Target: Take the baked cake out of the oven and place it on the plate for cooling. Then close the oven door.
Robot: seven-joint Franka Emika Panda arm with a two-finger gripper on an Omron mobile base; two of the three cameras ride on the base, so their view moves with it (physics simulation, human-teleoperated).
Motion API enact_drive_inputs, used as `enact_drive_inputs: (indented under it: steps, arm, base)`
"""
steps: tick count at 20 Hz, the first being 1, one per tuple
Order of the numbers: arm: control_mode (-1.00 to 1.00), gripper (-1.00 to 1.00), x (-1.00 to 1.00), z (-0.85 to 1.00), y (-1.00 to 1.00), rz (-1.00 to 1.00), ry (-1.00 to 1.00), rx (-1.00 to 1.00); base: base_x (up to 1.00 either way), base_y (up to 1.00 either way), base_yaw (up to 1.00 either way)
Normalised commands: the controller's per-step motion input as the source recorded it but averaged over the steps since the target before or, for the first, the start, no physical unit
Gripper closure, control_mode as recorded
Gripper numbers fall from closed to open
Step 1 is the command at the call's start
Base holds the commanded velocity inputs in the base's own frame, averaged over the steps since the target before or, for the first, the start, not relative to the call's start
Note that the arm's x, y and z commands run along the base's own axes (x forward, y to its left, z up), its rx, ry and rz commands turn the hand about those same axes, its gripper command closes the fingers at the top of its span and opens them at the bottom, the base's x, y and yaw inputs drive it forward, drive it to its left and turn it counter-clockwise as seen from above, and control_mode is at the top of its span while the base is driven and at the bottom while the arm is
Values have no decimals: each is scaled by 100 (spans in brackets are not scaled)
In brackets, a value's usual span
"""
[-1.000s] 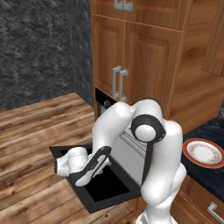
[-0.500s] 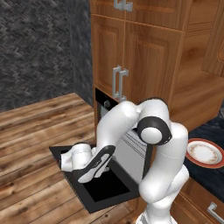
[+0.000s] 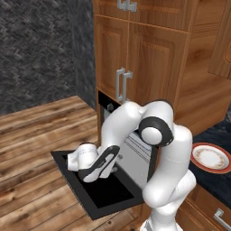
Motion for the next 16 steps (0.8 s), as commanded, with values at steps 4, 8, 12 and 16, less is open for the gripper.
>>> enact_drive_inputs:
  steps: [4, 8, 12, 16]
  arm:
    - [-100, -100, 18, 0, -49, 3, 2, 1]
    - [-100, -100, 24, 0, -32, 3, 0, 0]
    - [-100, -100, 31, 0, -13, 0, 1, 0]
    - [-100, -100, 37, 0, -7, 0, 2, 0]
  base:
    - [0, 0, 0]
    - [0, 0, 0]
    - [0, 0, 0]
    - [0, 0, 0]
